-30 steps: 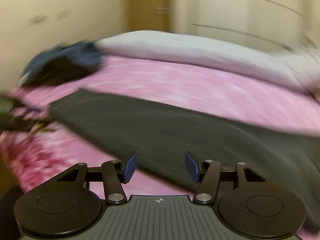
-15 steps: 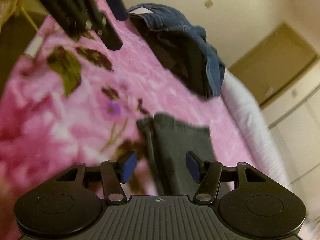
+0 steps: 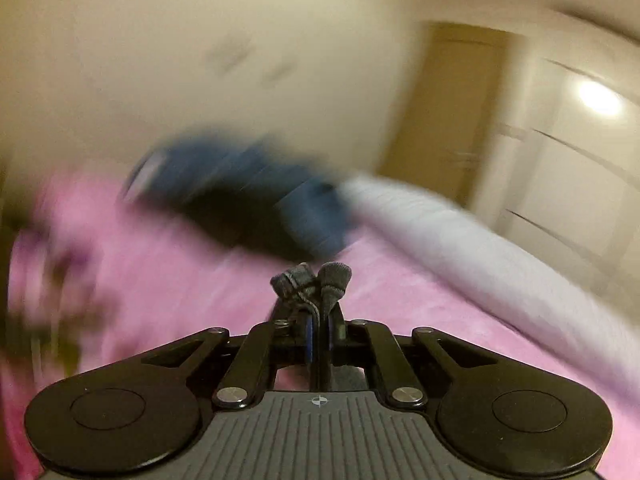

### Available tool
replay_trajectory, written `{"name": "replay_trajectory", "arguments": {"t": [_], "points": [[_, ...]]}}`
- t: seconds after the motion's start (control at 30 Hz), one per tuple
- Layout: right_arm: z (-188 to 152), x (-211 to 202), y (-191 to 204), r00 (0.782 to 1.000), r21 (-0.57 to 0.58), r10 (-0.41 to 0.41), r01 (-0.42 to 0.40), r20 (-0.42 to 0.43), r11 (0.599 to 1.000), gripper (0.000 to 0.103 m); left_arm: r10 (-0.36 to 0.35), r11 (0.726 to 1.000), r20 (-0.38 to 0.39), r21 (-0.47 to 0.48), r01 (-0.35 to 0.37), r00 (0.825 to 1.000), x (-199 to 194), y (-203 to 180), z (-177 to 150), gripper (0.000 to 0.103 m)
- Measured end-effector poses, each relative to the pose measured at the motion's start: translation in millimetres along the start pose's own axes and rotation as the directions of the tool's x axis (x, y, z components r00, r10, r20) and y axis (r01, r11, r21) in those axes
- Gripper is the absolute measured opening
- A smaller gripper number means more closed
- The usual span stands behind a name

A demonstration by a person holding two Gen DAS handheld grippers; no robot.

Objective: Fold clothes

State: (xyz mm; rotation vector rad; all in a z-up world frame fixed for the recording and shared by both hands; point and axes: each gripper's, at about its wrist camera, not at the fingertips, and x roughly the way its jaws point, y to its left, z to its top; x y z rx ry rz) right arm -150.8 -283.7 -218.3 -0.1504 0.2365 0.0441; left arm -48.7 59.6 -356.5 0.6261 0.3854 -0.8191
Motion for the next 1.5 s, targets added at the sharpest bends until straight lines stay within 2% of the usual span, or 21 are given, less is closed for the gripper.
{"name": "replay_trajectory", "arguments": {"t": [0.03, 0.07, 0.13, 0.2, 0.23, 0.3, 0.33, 0.4, 0.47, 0.57, 0.7, 0.73, 0.8, 0.9, 1.07, 1.23, 1.3, 1.33, 1.37, 1.43, 1.5], "points": [[4, -25, -38, 0.997, 0.14, -0.054, 0.045, 0.059, 0.989, 0.005, -0.014, 1.0, 0.011, 0.02, 0.013, 1.0, 0, -9, 7, 0.052], [2, -51, -74, 0.987, 0.273, -0.119, 0.086, 0.106, 0.958, 0.005, -0.028, 0.999, 0.022, 0.04, 0.027, 0.999, 1, -18, 14, 0.052], [-24, -101, -136, 0.953, 0.49, -0.267, 0.165, 0.145, 0.856, 0.005, -0.067, 0.995, 0.047, 0.077, 0.063, 0.997, 2, -38, 29, 0.052], [-69, -140, -184, 0.916, 0.637, -0.392, 0.254, 0.083, 0.728, 0.005, -0.109, 0.988, 0.07, 0.119, 0.1, 0.992, 5, -60, 45, 0.052], [-100, -154, -207, 0.903, 0.7, -0.429, 0.299, 0.012, 0.648, 0.005, -0.133, 0.982, 0.077, 0.142, 0.121, 0.988, 7, -72, 53, 0.052], [-160, -173, -243, 0.871, 0.785, -0.469, 0.392, -0.148, 0.481, 0.005, -0.183, 0.969, 0.088, 0.186, 0.165, 0.979, 13, -97, 69, 0.052], [-185, -181, -257, 0.854, 0.799, -0.469, 0.438, -0.226, 0.413, 0.005, -0.204, 0.961, 0.088, 0.206, 0.182, 0.975, 15, -108, 75, 0.052], [-217, -203, -277, 0.841, 0.808, -0.438, 0.481, -0.317, 0.339, 0.005, -0.245, 0.944, 0.09, 0.248, 0.217, 0.965, 20, -131, 89, 0.052], [-229, -211, -287, 0.869, 0.843, -0.398, 0.432, -0.294, 0.32, 0.005, -0.284, 0.924, 0.099, 0.295, 0.244, 0.954, 23, -154, 102, 0.054], [-226, -212, -299, 0.88, 0.848, -0.373, 0.42, -0.294, 0.323, 0.01, -0.329, 0.896, 0.108, 0.35, 0.274, 0.938, 29, -184, 119, 0.055], [-222, -214, -316, 0.894, 0.855, -0.34, 0.403, -0.292, 0.325, 0.007, -0.375, 0.865, 0.128, 0.404, 0.297, 0.918, 38, -219, 143, 0.055], [-219, -215, -319, 0.9, 0.859, -0.337, 0.389, -0.276, 0.335, 0.006, -0.387, 0.859, 0.135, 0.412, 0.304, 0.912, 39, -226, 148, 0.055], [-206, -218, -320, 0.906, 0.847, -0.352, 0.369, -0.236, 0.381, 0.006, -0.412, 0.847, 0.145, 0.425, 0.319, 0.899, 41, -239, 155, 0.056], [-202, -225, -317, 0.89, 0.82, -0.37, 0.411, -0.267, 0.398, 0.006, -0.444, 0.825, 0.148, 0.454, 0.338, 0.884, 46, -256, 163, 0.057], [-196, -236, -311, 0.861, 0.77, -0.4, 0.478, -0.316, 0.422, 0.009, -0.469, 0.805, 0.098, 0.455, 0.379, 0.878, 69, -265, 169, 0.057], [-190, -248, -306, 0.827, 0.714, -0.431, 0.542, -0.361, 0.443, 0.035, -0.479, 0.803, 0.006, 0.406, 0.436, 0.878, 103, -260, 174, 0.057], [-187, -252, -304, 0.812, 0.69, -0.444, 0.567, -0.378, 0.45, 0.039, -0.501, 0.801, -0.03, 0.364, 0.476, 0.865, 116, -257, 174, 0.057], [-183, -253, -302, 0.804, 0.666, -0.462, 0.58, -0.374, 0.47, 0.04, -0.508, 0.802, -0.037, 0.345, 0.488, 0.86, 119, -256, 173, 0.057], [-177, -249, -298, 0.803, 0.625, -0.483, 0.583, -0.348, 0.519, 0.04, -0.514, 0.803, -0.04, 0.329, 0.497, 0.857, 121, -254, 173, 0.057], [-168, -232, -295, 0.833, 0.562, -0.46, 0.549, -0.307, 0.619, 0.04, -0.522, 0.804, -0.044, 0.308, 0.508, 0.852, 124, -253, 172, 0.057], [-170, -203, -297, 0.847, 0.486, -0.406, 0.53, -0.343, 0.695, 0.04, -0.522, 0.802, -0.05, 0.311, 0.51, 0.851, 122, -252, 173, 0.057]]}}
